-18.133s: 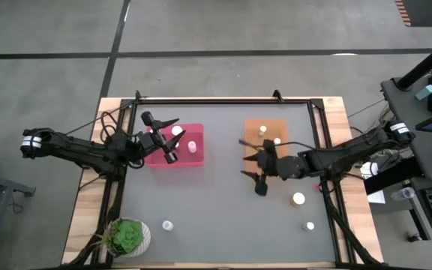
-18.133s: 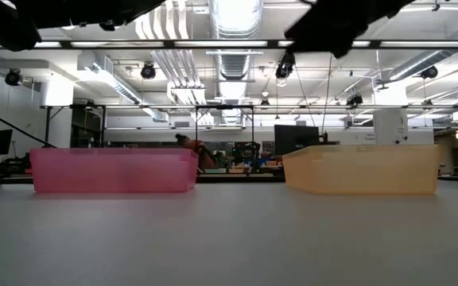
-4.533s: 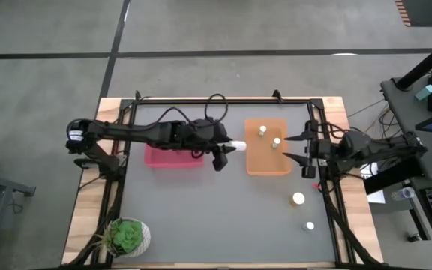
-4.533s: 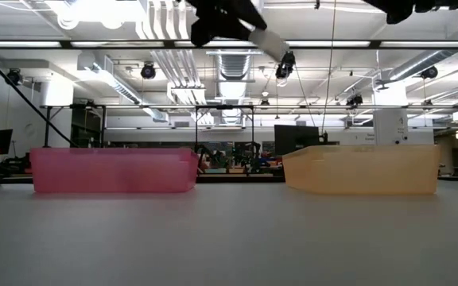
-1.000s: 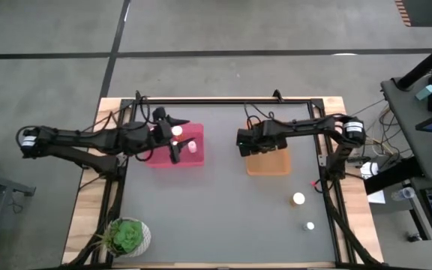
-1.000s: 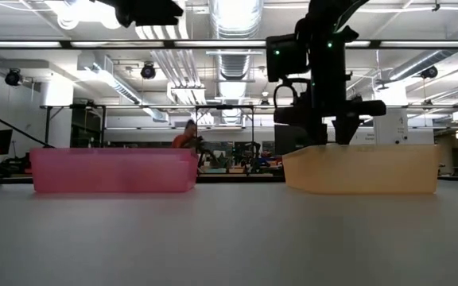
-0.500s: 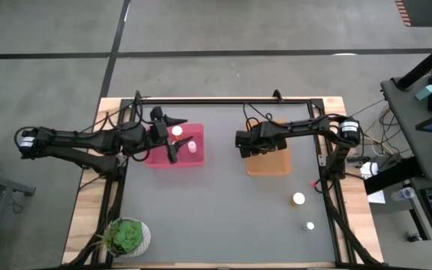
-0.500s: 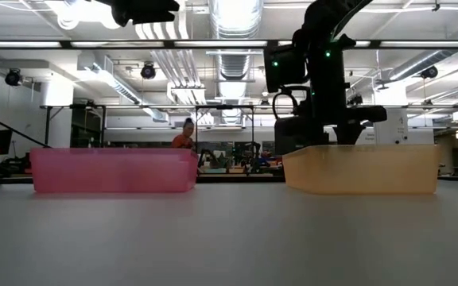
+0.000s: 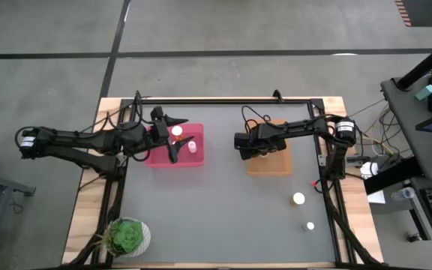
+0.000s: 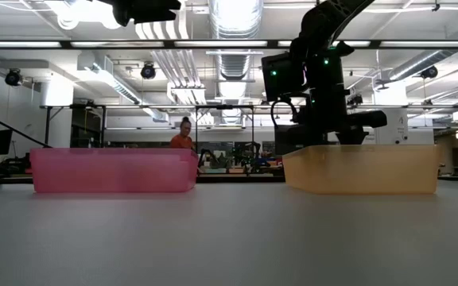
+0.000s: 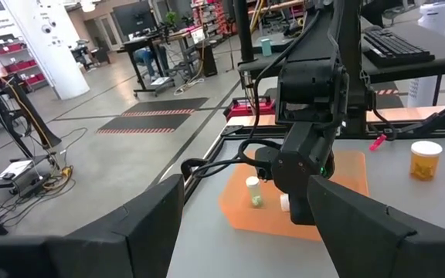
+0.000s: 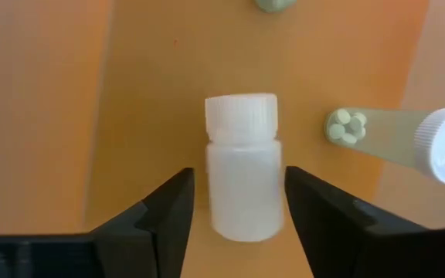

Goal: Pick and place medicine bottles into bin by pill shape (circle, oval)
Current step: Put the orange pill into the pink bin

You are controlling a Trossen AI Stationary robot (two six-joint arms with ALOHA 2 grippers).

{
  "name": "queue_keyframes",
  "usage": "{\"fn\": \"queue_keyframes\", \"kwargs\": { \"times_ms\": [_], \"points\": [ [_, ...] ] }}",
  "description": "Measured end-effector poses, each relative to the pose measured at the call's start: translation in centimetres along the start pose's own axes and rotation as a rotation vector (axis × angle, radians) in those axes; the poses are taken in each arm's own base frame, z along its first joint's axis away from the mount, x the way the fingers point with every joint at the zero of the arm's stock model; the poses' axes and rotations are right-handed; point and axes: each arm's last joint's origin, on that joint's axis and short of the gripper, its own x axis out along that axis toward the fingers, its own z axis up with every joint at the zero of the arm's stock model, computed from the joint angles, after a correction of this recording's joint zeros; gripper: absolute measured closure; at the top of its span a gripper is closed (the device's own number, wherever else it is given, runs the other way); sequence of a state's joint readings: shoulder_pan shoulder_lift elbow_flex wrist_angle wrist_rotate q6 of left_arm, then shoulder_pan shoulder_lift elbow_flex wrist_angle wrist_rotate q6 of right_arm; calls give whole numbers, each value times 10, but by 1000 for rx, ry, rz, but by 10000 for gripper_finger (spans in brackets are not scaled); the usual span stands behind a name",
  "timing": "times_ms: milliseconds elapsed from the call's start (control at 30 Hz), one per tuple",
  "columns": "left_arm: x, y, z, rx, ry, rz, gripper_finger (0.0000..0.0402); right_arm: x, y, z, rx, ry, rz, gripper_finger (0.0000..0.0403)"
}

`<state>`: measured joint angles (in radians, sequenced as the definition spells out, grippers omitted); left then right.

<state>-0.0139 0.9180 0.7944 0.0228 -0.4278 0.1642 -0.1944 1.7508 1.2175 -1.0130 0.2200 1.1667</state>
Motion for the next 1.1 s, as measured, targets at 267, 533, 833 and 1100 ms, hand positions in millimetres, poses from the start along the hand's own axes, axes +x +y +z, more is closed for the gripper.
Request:
{"fn": "queue_keyframes", "kwargs": {
  "times_ms": [267, 533, 833, 1100],
  "points": [
    [0, 0, 0, 0, 0, 0, 142, 0, 0, 0, -8, 1, 1, 196],
    [0, 0, 0, 1, 1, -1, 142, -15, -7, 1, -30, -13, 38, 195],
    [0, 0, 0, 0, 1, -1, 142, -73, -37, -12, -114, -91, 180, 195],
    [8, -4, -1, -2, -6, -3, 142, -125, -63, -65, -304, -208, 377, 197]
  ]
}}
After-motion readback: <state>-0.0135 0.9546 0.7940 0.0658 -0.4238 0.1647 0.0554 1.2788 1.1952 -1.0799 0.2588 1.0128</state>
